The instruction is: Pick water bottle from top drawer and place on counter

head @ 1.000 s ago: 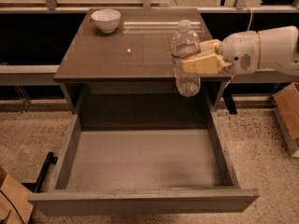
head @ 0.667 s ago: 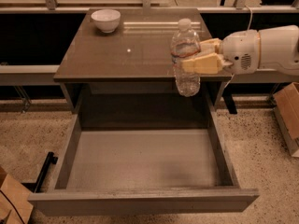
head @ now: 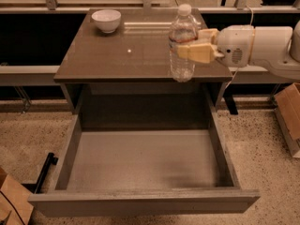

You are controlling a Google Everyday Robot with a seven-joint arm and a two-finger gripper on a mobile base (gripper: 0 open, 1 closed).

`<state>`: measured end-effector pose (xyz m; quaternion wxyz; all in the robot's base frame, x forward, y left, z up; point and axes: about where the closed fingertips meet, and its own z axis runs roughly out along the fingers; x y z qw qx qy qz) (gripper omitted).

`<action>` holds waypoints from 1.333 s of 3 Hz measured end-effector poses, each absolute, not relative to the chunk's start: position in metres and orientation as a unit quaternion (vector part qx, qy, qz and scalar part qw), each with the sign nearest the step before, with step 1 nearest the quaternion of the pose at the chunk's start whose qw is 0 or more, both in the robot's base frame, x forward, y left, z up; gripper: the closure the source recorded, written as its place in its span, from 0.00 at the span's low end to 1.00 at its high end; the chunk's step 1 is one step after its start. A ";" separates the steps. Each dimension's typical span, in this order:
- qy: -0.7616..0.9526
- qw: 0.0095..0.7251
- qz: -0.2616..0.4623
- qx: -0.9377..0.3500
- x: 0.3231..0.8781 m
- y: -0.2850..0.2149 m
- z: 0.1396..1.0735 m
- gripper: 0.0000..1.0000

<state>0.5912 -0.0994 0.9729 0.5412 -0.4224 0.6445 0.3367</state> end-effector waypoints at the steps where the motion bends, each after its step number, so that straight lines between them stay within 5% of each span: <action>1: 0.620 0.623 0.294 -0.375 0.649 -0.096 1.009 1.00; 4: 0.659 0.660 0.232 -0.276 0.770 -0.104 0.998 1.00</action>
Offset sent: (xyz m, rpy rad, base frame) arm 0.1624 -0.0141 0.0586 0.1242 -0.2430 -0.4353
